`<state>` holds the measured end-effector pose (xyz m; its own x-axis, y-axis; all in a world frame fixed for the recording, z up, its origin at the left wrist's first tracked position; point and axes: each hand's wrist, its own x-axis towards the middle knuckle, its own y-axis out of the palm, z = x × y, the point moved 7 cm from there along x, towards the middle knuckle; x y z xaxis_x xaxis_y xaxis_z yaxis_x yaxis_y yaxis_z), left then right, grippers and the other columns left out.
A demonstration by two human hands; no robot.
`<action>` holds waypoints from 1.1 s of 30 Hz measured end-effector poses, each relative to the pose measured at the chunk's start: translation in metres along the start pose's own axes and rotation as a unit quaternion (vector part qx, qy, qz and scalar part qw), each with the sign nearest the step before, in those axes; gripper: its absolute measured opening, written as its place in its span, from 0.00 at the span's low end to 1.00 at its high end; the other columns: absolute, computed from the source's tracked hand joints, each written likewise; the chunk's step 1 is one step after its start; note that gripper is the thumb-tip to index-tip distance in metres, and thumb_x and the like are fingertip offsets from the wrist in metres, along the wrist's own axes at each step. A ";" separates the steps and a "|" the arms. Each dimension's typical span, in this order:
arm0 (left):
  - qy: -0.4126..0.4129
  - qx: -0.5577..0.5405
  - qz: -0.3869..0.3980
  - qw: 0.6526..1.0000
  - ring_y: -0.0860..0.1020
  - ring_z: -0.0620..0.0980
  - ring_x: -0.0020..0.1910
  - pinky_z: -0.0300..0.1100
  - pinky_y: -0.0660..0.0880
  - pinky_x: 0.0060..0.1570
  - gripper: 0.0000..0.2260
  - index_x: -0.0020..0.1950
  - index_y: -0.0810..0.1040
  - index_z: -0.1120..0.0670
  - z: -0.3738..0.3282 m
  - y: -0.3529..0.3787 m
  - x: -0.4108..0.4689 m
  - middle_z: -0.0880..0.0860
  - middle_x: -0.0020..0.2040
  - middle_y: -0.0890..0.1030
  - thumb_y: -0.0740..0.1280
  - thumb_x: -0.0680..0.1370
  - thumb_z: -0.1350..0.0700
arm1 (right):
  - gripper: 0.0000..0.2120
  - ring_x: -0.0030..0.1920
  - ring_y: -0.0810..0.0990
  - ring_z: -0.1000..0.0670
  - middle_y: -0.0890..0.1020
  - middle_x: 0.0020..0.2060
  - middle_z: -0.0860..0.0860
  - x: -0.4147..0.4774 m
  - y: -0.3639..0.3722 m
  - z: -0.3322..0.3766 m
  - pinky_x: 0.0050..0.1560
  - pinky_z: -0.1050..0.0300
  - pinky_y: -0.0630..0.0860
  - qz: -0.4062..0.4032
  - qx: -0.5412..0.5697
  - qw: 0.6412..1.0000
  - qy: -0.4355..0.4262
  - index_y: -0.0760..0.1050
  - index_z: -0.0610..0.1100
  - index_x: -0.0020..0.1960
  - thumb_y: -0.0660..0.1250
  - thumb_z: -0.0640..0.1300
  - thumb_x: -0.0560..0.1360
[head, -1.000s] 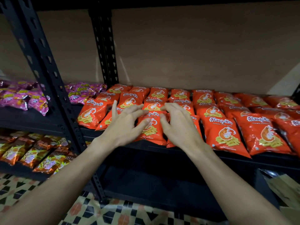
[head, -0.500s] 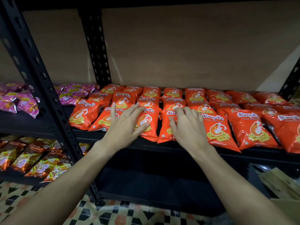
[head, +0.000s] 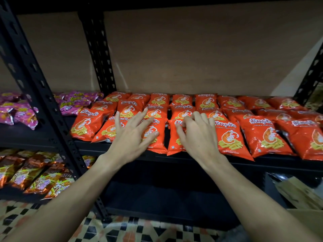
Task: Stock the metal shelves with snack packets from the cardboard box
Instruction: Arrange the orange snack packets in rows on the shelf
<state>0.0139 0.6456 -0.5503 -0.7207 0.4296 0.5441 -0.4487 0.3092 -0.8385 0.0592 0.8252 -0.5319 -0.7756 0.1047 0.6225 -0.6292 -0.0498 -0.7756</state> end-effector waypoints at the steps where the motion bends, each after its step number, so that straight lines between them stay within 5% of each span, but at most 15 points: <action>1: 0.000 -0.005 0.000 1.000 0.58 0.45 0.78 0.57 0.25 0.70 0.30 0.75 0.66 0.44 0.000 0.000 0.000 0.45 0.80 0.56 0.46 0.79 0.32 | 0.17 0.50 0.76 0.45 0.80 0.49 0.46 0.000 -0.001 -0.001 0.54 0.48 0.68 -0.001 0.008 1.000 0.002 0.83 0.42 0.51 0.63 0.54 0.80; 10: 0.008 -0.048 -0.029 0.998 0.60 0.43 0.76 0.55 0.27 0.71 0.27 0.72 0.70 0.44 -0.012 -0.007 0.003 0.44 0.79 0.60 0.49 0.80 0.35 | 0.13 0.58 0.72 0.49 0.77 0.54 0.50 -0.008 -0.024 -0.028 0.61 0.51 0.61 -0.002 0.099 0.994 0.045 0.81 0.47 0.54 0.61 0.53 0.81; 15: 0.066 -0.093 -0.041 0.993 0.65 0.42 0.73 0.56 0.31 0.71 0.25 0.66 0.76 0.44 -0.059 -0.012 0.015 0.44 0.74 0.68 0.52 0.78 0.34 | 0.12 0.58 0.74 0.43 0.78 0.55 0.46 -0.026 -0.039 -0.080 0.58 0.47 0.65 -0.025 0.042 0.994 0.100 0.81 0.44 0.56 0.63 0.47 0.79; 25: 0.092 -0.054 0.013 0.994 0.62 0.44 0.74 0.58 0.29 0.70 0.23 0.71 0.71 0.42 -0.091 0.009 0.028 0.44 0.75 0.64 0.60 0.78 0.35 | 0.15 0.57 0.74 0.47 0.79 0.58 0.49 -0.041 -0.028 -0.093 0.59 0.49 0.63 0.026 0.020 0.994 0.102 0.80 0.45 0.61 0.60 0.49 0.81; 33: 0.085 -0.075 0.004 0.994 0.63 0.44 0.74 0.57 0.31 0.72 0.23 0.70 0.70 0.43 -0.094 0.011 0.028 0.44 0.75 0.65 0.63 0.78 0.37 | 0.13 0.63 0.74 0.50 0.79 0.59 0.51 -0.042 -0.050 -0.121 0.67 0.47 0.63 0.003 0.143 0.982 0.122 0.80 0.46 0.61 0.64 0.49 0.80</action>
<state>0.0381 0.7408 -0.5411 -0.6185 0.5660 0.5451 -0.3506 0.4221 -0.8360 0.1291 0.9430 -0.5323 -0.7656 0.3376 0.5475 -0.6407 -0.3238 -0.6962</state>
